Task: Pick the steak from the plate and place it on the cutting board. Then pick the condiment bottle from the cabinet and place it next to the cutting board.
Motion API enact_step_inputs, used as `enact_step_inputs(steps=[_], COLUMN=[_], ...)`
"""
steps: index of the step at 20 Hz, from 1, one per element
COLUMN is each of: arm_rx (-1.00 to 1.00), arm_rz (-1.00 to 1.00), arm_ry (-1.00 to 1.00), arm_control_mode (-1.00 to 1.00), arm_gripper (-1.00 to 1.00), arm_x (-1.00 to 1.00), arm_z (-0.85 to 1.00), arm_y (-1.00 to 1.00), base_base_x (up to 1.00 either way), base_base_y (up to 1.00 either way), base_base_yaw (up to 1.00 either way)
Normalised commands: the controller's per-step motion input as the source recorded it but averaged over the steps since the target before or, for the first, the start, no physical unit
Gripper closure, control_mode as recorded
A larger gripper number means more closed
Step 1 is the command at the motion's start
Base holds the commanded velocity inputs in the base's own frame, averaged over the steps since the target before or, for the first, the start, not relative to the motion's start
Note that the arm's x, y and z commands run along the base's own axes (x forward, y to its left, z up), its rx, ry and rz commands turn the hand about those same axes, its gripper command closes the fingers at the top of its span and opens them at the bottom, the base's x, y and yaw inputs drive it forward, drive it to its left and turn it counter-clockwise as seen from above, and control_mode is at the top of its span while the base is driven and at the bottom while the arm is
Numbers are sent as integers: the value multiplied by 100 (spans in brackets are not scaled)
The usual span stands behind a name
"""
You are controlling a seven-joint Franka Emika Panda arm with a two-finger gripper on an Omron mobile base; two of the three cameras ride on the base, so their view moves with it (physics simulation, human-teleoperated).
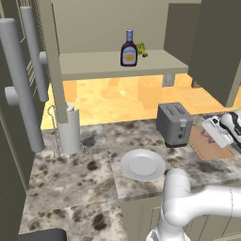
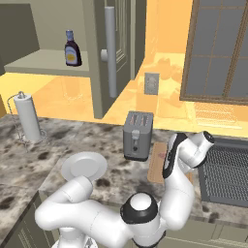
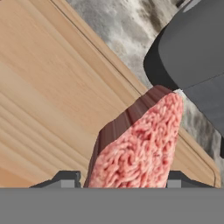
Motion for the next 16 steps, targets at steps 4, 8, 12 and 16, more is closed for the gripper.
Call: enact_step_inputs(steps=[4, 8, 12, 16], arm_rx=[-7, -8, -7, -4], arm_rz=[8, 9, 10, 10], arm_ry=[0, 0, 0, 0], arm_control_mode=[-100, -100, -100, -100], arm_gripper=[100, 100, 100, 100], arm_x=[0, 0, 0, -7], arm_z=[-65, -65, -70, -70], arm_y=[0, 0, 0, 0], base_base_x=[0, 0, 0, 0], base_base_y=[0, 0, 0, 0], base_base_yaw=[0, 0, 0, 0])
